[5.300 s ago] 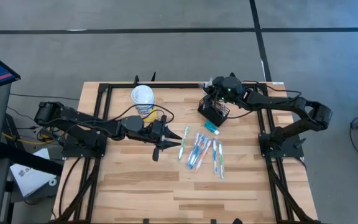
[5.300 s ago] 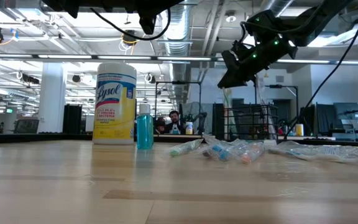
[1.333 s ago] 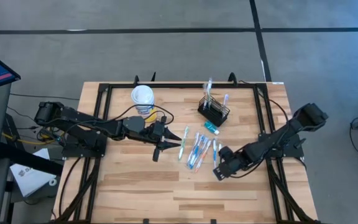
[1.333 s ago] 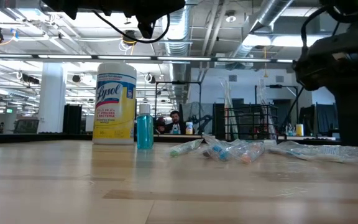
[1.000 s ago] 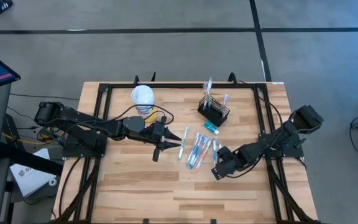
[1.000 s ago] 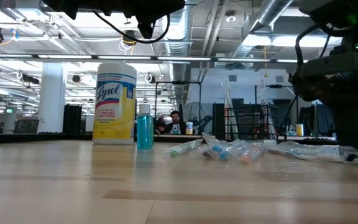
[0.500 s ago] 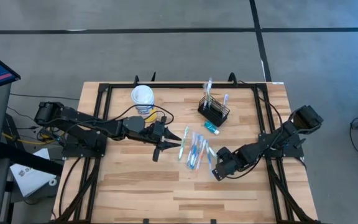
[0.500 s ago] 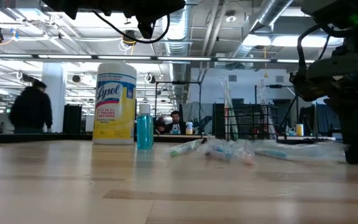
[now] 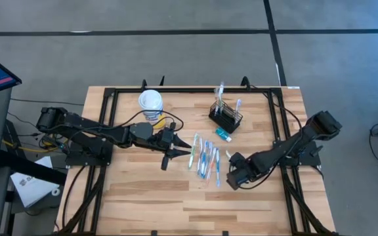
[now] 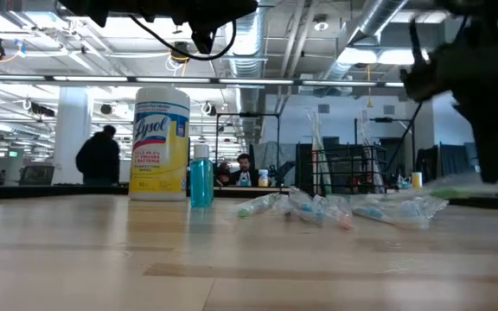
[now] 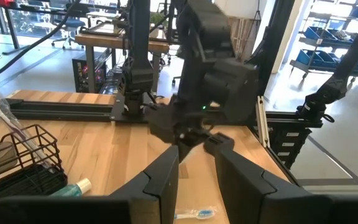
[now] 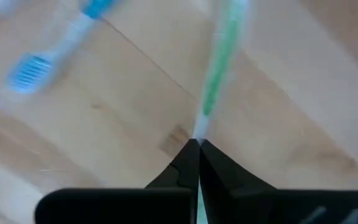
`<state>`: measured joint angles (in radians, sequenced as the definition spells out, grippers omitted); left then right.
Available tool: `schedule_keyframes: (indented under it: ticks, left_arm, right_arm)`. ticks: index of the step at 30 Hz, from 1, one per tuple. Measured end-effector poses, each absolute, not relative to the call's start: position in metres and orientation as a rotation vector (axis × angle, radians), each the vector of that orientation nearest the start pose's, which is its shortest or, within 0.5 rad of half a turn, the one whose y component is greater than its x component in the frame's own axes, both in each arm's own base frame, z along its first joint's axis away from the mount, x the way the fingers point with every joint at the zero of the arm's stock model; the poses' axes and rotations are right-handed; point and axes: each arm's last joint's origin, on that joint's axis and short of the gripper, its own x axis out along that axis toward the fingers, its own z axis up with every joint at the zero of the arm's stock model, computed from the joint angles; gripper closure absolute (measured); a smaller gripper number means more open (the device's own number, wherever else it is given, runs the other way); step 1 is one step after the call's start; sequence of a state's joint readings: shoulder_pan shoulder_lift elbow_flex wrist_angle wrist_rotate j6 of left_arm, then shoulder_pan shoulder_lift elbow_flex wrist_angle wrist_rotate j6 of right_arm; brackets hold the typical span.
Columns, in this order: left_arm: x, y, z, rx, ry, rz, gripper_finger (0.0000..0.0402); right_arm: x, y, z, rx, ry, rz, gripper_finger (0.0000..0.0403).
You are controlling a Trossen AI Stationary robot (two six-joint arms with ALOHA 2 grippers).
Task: Pick & Place toothbrushing station
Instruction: Put the right green toothbrush into the black wire organizer
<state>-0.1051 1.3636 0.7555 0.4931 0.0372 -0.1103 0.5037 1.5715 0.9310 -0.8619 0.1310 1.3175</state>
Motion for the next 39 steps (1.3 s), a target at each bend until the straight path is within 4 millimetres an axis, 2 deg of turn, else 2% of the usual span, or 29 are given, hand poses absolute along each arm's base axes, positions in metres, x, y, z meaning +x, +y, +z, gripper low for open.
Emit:
schedule_keyframes:
  ticks: [12,24,30,39]
  left_arm:
    - [0.295,-0.032,0.26,-0.107,0.123,-0.136,0.03]
    - [0.295,-0.032,0.26,-0.093,0.122,-0.136,0.03]
    - [0.295,-0.032,0.26,0.014,0.116,-0.143,0.03]
    - [0.294,-0.036,0.253,0.313,0.165,-0.16,0.03]
  right_arm:
    - [0.245,0.126,0.226,0.432,1.272,-0.583,0.0402]
    - [0.259,0.128,0.263,0.345,1.204,-0.476,0.0402]
    - [0.264,0.131,0.279,0.336,1.164,-0.423,0.0403]
    - [0.273,0.128,0.305,0.337,1.097,-0.361,0.0403]
